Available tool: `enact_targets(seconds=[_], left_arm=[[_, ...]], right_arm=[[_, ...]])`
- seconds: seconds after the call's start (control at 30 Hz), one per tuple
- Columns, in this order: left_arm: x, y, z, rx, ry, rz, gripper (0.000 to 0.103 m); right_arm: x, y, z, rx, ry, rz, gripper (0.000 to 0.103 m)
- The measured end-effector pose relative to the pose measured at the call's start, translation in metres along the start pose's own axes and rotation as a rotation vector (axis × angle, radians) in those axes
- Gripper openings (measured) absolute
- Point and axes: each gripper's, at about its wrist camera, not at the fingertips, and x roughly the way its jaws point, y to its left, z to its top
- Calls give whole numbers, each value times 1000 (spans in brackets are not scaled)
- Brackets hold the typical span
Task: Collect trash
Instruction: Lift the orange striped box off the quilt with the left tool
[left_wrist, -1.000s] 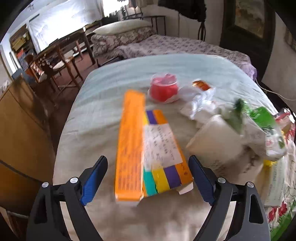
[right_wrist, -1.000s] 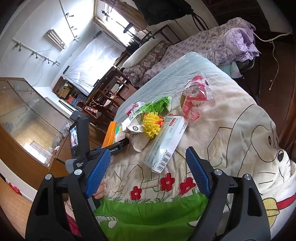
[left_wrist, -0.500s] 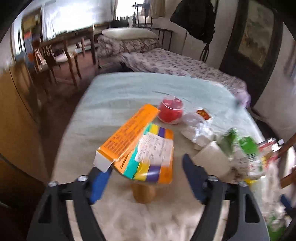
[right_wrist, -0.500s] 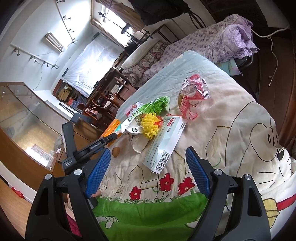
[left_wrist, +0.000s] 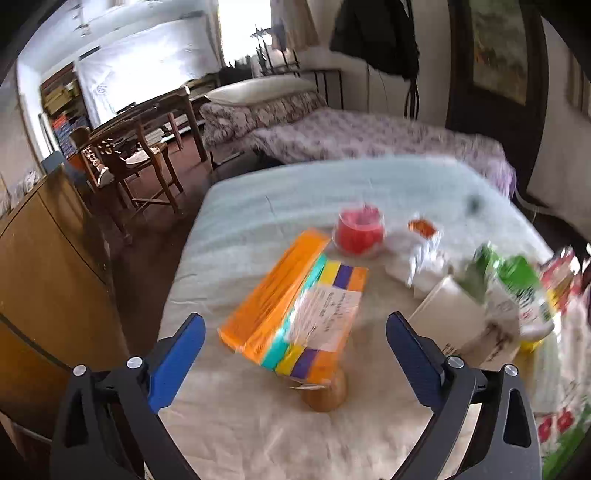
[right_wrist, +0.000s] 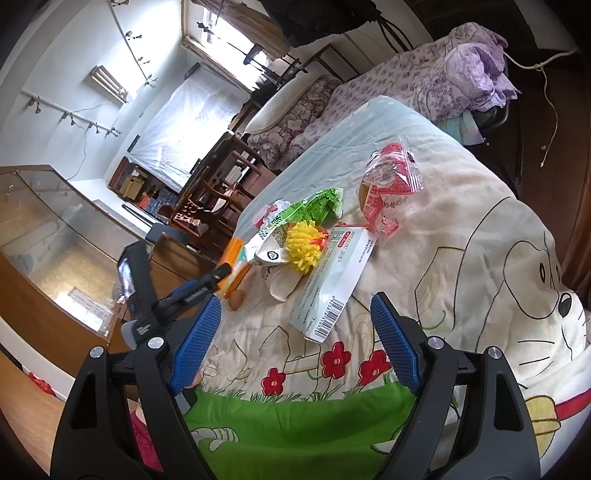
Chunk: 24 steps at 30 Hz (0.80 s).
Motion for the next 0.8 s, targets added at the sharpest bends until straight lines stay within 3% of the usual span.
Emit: enact_targets(seconds=[0.17, 0.23, 0.27, 0.43, 0.67, 0.8], left_arm=[[4, -19, 1, 102, -7, -5, 97], [14, -24, 2, 144, 6, 64, 97], [16, -22, 2, 136, 8, 75, 97], [36, 5, 14, 11, 62, -32, 97], [70, -4, 11, 76, 144, -31, 97], [83, 18, 10, -52, 198, -110, 97]], right_arm=[[1, -3, 1, 12, 9, 9, 81], [1, -3, 1, 10, 11, 9, 81], [1, -3, 0, 10, 11, 9, 81], [3, -2, -1, 7, 21, 8, 81], [7, 2, -2, -7, 36, -4, 81], [10, 5, -4, -19, 43, -11, 81]])
